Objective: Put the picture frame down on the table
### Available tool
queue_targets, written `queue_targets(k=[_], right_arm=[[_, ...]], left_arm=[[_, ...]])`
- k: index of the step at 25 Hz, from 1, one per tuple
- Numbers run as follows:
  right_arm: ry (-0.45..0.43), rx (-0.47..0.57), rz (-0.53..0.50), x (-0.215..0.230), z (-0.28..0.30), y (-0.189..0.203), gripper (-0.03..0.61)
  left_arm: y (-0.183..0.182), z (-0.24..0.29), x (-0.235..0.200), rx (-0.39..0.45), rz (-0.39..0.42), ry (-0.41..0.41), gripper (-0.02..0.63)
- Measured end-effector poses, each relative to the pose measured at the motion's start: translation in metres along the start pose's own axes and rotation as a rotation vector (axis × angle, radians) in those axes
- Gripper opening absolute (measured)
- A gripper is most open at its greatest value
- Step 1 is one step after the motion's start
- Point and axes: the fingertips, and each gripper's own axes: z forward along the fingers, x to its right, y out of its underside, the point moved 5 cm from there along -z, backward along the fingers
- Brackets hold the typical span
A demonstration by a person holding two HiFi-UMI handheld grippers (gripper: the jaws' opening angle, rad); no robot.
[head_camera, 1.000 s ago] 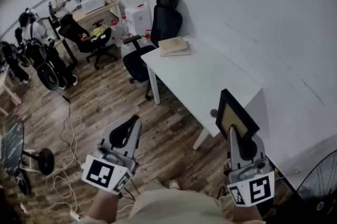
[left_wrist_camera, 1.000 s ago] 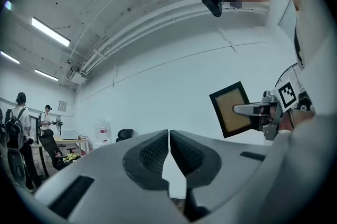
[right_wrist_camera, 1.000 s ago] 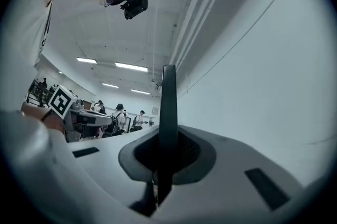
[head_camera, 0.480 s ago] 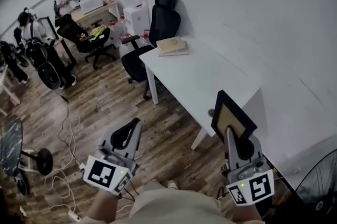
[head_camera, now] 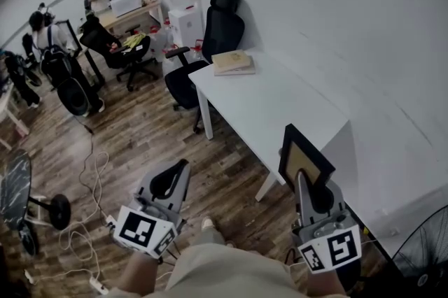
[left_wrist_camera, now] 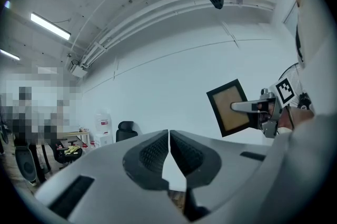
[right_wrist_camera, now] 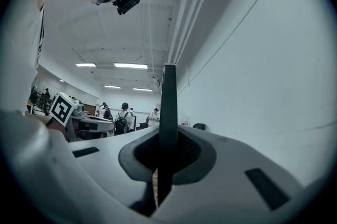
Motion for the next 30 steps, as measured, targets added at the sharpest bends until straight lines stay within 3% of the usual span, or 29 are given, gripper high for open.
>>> queue_targets(k=[17,24,30], right_arm=[[0.006,-0.063,-0.016,0.011,0.068,0.018,0.031],[-0.002,-0.115,0.007,0.029,0.123,0.039,0.031],[0.041,-0.126,0.004,0.044,0.184,0.047,0.031]], left_arm=[[0.011,0.052,-0.047,0.006,-0.045,0.022,0.029],[0.03,0.097,-0.083,-0.03,-0.073,0.036,0.029],[0.035,0.144,-0.125,-0.061,-0.082,0.072,0.029]])
